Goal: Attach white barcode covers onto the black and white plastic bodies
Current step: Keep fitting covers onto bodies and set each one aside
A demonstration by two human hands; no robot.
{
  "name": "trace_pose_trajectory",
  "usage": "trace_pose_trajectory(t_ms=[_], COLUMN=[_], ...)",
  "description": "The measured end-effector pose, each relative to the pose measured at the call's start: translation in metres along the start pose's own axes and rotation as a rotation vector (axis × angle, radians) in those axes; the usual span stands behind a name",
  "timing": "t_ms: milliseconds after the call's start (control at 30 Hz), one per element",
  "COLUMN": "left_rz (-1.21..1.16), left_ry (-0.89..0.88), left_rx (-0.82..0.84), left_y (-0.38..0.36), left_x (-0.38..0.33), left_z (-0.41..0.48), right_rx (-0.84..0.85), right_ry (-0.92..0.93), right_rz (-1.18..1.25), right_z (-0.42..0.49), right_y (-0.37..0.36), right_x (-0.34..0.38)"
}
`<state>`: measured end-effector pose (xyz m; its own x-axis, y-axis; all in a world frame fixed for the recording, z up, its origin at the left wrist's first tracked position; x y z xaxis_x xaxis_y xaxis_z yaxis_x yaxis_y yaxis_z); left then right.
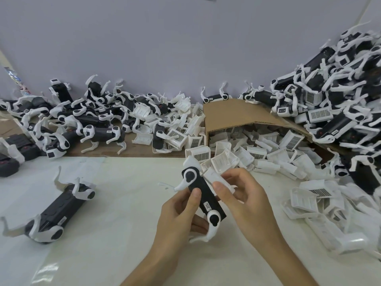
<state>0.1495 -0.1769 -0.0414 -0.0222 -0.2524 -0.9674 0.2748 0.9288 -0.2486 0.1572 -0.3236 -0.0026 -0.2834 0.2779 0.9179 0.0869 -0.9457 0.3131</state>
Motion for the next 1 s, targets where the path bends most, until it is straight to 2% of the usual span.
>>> trace_pose_trajectory(t_ms=[133, 233, 633, 867, 1000], left_rz=[0.009, -0.004, 0.061, -0.012, -0.044], left_ry=[-0.01, -0.008, -0.018, -0.003, 0.012], left_rx=[-0.011, -0.018, 0.078, -0.004, 0.019], left_y=[0.001, 0.003, 0.002, 0.008, 0.011], left_x=[-0.001, -0.001, 0.003, 0.009, 0.008], left_z=[-0.001, 0.0, 0.002, 0.005, 0.008], right_rx=[0.08, 0.135, 0.137, 0.173, 0.204], right_ry=[0.022, 0.027, -0.007, 0.062, 0.073], right_rz=[-0.171, -0.208, -0.158, -0.189, -0.19], right_z=[-0.002, -0.002, -0.001, -0.003, -0.002], right_y=[-0.01, -0.014, -0.007, -0.014, -0.016], right_x=[0.002, 0.002, -0.004, -0.002, -0.001])
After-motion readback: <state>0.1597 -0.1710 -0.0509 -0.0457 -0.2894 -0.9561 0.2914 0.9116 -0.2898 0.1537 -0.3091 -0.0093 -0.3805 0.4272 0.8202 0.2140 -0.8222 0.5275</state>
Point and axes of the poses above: each hand's wrist, its own z-axis towards the middle knuckle, its own y-axis out of the back of the hand, x = y × z, the point moved 5 cm from there along z, towards the middle knuckle, and after that the axes turned 11 degrees about x, right-handed, at the moved point
